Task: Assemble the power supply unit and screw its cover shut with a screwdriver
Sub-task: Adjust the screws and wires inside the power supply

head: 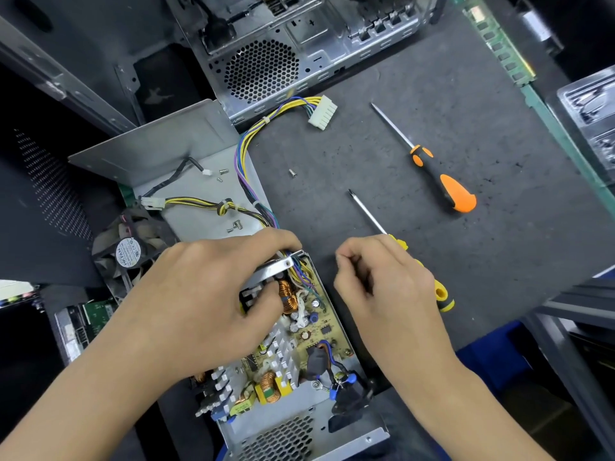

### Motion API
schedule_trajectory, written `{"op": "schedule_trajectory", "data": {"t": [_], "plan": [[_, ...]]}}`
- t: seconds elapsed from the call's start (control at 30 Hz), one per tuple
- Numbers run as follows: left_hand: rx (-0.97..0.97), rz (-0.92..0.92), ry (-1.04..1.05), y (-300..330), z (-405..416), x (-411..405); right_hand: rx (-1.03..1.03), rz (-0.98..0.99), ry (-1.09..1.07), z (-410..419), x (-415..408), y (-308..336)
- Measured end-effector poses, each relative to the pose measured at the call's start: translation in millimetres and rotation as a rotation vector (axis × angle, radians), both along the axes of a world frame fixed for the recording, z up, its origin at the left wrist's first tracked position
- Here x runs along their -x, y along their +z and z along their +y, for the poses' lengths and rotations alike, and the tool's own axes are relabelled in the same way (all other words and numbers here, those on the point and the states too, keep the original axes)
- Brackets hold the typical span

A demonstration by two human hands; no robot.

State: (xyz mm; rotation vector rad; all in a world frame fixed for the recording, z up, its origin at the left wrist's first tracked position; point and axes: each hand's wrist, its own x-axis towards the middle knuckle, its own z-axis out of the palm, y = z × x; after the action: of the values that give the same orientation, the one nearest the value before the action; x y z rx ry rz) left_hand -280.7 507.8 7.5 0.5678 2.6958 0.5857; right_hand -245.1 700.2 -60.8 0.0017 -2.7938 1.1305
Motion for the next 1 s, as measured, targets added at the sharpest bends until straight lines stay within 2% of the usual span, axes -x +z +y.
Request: {"op": "schedule_trajectory", "data": {"t": [0.1,0.3,0.4,0.47,0.53,0.6,0.67,0.7,0.77,1.0], "plan": [[0.017,0.008,0.004,-0.2,0.5,-0.1,-0.189,0.098,0.053,2.5,-2.9,1.8],[0.018,0.011,0.011,0.5,-0.1,-0.9,-0.292,0.020,-0.016,1.1,-4.5,2.5],[-0.068,-0.003,0.080,-0.6,-0.9,-3.3,-0.399,-0.003,-0.043,-4.7,1.8,2.2],[-0.134,0.058,0.157,-1.0,-0.2,-3.2,-0.401,-0.038,-0.070,-7.1,3.4,3.4],[-0.172,0.241,0.194,0.2,2.1,-3.5,-0.242,-0.034,-0.049,-6.7,4.2,10.8],[-0.227,0.424,0.218,5.2,4.8,-5.7,0.148,-0.102,-0.036,-1.1,5.8,27.2],[-0.325,0.430,0.158,11.5,10.4,-9.2,0.507,-0.270,-0.017,4.8,7.0,51.8],[-0.373,0.400,0.113,13.9,13.6,-10.9,0.598,-0.341,0.022,6.8,7.8,62.5],[-0.458,0.341,0.055,16.3,20.0,-14.2,0.647,-0.426,0.099,10.0,7.6,79.4],[-0.657,0.312,0.122,17.5,27.5,-19.8,0.629,-0.495,0.133,13.9,8.9,94.2]]}}
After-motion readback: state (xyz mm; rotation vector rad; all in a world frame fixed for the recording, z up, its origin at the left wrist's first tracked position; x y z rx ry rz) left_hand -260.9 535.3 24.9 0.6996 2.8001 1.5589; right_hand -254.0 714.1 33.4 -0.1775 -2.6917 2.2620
